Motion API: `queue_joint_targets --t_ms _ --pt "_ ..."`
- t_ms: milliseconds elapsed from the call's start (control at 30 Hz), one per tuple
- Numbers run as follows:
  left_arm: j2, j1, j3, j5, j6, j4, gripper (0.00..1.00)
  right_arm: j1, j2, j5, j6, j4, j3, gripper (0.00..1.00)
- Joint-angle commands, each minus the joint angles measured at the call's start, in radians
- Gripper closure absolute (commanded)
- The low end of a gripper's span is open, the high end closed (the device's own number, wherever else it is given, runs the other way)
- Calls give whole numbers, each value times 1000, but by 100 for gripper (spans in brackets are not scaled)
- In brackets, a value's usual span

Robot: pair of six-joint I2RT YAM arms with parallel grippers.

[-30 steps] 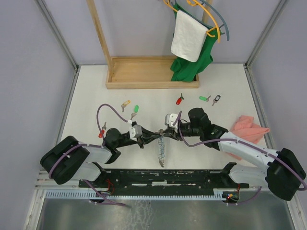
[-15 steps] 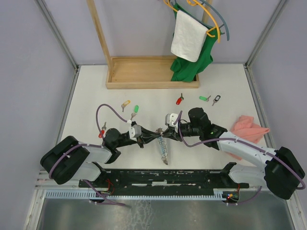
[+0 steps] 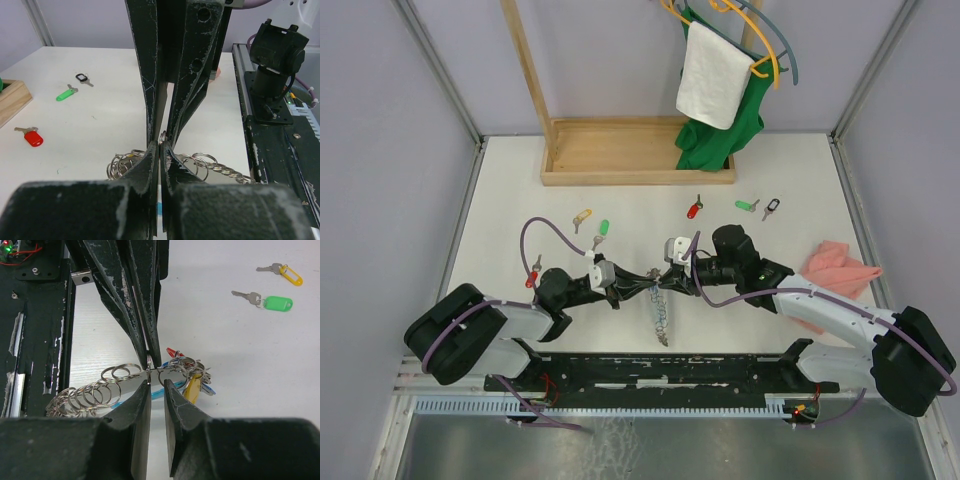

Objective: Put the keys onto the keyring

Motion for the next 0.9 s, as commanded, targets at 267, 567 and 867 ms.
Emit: queue_joint_targets --t_ms 267,567,867 --pt "-10 4 4 -44 -7 87 97 2 -21 -75 23 19 31 71" --pt "-19 5 -1 -40 -5 83 97 2 -25 -82 27 5 36 70" --pt "-14 4 7 2 -12 84 97 2 11 -79 49 58 57 79"
